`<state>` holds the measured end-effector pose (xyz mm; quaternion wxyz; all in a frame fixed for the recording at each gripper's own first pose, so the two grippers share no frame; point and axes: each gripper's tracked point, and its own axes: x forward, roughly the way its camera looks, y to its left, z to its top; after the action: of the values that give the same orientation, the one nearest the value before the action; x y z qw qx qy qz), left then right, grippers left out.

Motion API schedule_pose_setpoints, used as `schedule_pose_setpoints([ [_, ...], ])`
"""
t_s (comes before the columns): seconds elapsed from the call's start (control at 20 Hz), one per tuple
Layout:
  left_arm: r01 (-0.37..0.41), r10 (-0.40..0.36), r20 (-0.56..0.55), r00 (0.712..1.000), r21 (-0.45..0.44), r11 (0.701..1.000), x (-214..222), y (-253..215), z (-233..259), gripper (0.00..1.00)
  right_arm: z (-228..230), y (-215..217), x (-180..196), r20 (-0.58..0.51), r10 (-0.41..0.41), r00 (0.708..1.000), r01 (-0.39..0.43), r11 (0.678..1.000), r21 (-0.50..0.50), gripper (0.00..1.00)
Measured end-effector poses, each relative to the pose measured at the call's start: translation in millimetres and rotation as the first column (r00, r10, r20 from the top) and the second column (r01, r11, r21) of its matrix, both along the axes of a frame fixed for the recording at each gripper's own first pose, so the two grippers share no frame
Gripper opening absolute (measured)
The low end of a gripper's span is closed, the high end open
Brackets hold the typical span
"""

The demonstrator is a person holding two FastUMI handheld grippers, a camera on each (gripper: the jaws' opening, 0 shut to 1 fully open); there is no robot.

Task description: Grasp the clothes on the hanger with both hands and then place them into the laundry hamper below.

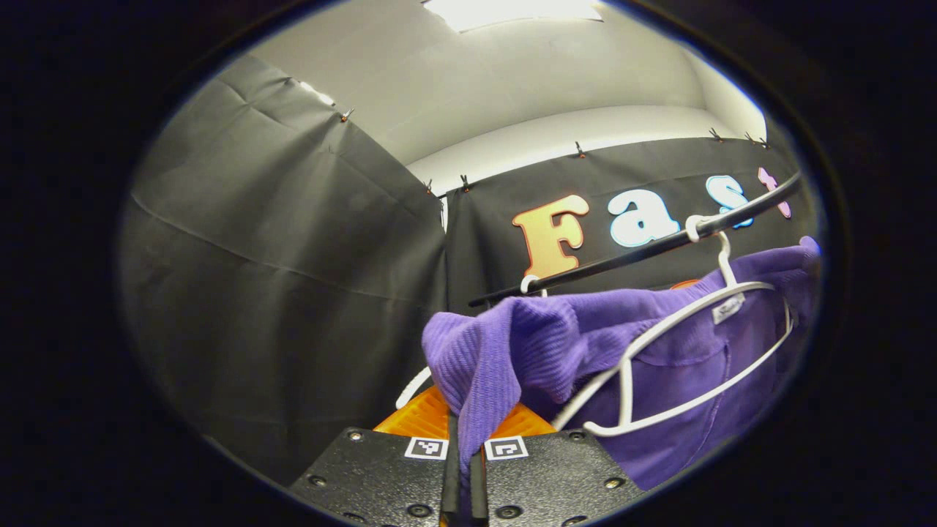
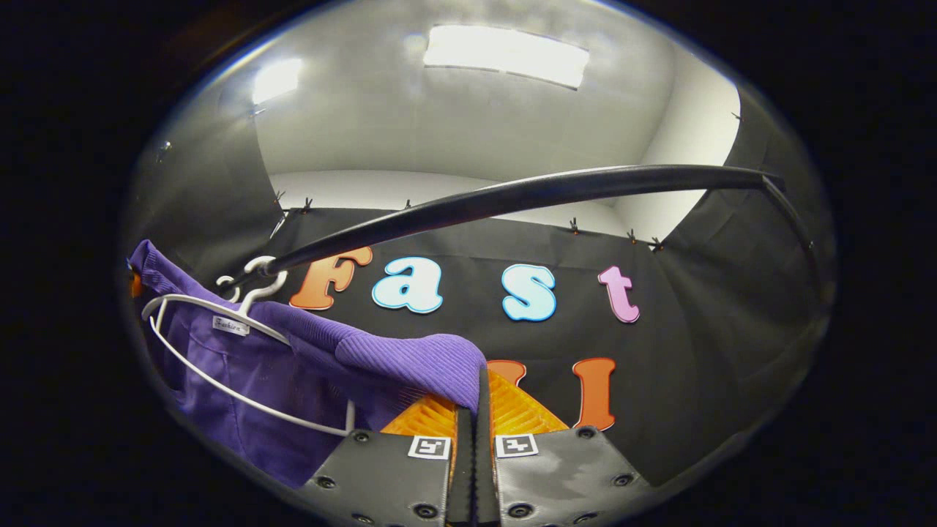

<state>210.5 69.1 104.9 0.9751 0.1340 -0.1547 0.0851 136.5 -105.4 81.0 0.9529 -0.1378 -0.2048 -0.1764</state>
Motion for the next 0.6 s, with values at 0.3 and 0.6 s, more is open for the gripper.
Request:
schedule_pose_setpoints([
  [0.3, 0.051, -0.053, -0.066, 0.996, -0.024, 0.998, 35.3, -3.8, -4.6, 0.07, -6.2, -35.0, 37.1, -0.006, -0.14, 0.99, 0.139, 0.99, -0.031, 0.05],
  [0.6, 0.072, -0.08, -0.146, 0.986, -0.058, 0.996, 53.2, -8.2, -44.3, 0.05, -31.4, -44.8, 62.0, -0.072, -0.159, 0.985, 0.157, 0.987, -0.03, 0.05],
])
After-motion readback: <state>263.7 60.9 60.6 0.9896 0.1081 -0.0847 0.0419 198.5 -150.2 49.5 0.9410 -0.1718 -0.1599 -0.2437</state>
